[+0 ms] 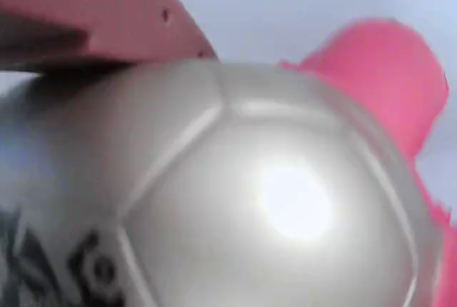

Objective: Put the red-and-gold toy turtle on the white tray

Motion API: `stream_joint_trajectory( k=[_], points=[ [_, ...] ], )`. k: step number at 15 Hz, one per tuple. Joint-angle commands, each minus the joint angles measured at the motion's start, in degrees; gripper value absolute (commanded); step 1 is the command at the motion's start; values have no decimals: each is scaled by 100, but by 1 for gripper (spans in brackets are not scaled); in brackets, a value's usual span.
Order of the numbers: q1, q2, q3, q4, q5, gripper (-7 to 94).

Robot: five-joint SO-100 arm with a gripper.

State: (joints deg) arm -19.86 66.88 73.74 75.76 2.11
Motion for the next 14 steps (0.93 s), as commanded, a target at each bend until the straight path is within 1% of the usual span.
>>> stream_joint_trajectory(
  k=[1,4,5,7,8,9,14],
  points=[
    [-149,299,-18,-18,62,53],
    [-141,343,-18,26,18,54],
    [-132,343,-18,44,26,59],
    [-132,369,18,53,0,59],
    [-123,387,53,53,-9,63],
    [-123,404,62,79,-18,65],
    [-79,642,44,167,-9,65]
  ],
)
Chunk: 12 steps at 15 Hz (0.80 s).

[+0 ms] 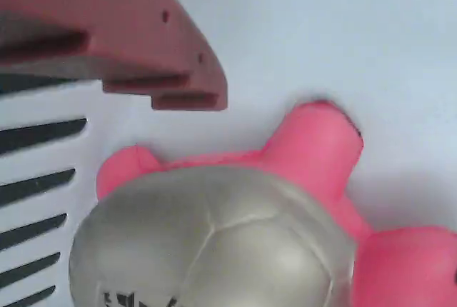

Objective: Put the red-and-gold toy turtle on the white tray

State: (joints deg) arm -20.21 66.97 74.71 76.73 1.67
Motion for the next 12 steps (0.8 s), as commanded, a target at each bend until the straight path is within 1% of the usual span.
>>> stream_joint_trajectory(
  k=[1,3,4,5,6,8,9,12],
  points=[
    [0,826,-88,53,79,64],
    [105,1274,-246,70,141,51],
    [185,1468,-343,97,220,34],
    [290,1696,-369,35,387,11],
    [404,2039,-334,-88,615,0],
    [615,2918,211,-343,589,0],
    [729,3472,563,-360,466,0],
    [1063,5520,2162,-501,123,0]
  ],
)
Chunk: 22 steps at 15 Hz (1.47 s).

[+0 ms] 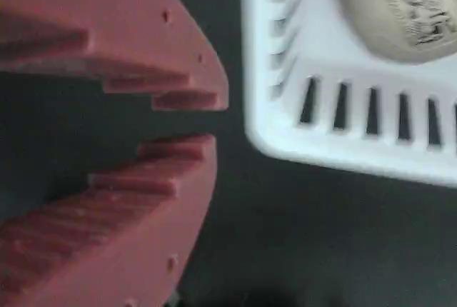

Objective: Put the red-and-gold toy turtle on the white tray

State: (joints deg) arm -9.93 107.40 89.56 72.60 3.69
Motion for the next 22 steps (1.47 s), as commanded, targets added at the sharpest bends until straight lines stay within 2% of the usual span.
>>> stream_joint_trajectory(
  k=[1,3,7,9,11,16,18,22],
  points=[
    [132,2109,1222,-53,-185,0],
    [413,3041,2294,-149,-334,0],
    [677,4509,5115,-1521,-369,0],
    [694,5291,6284,-1898,-378,0],
    [738,5968,6943,-1749,-369,0],
    [756,7506,7673,-554,-396,0],
    [686,7761,7761,-9,-185,0],
    [756,7893,7770,44,-132,0]
  ],
)
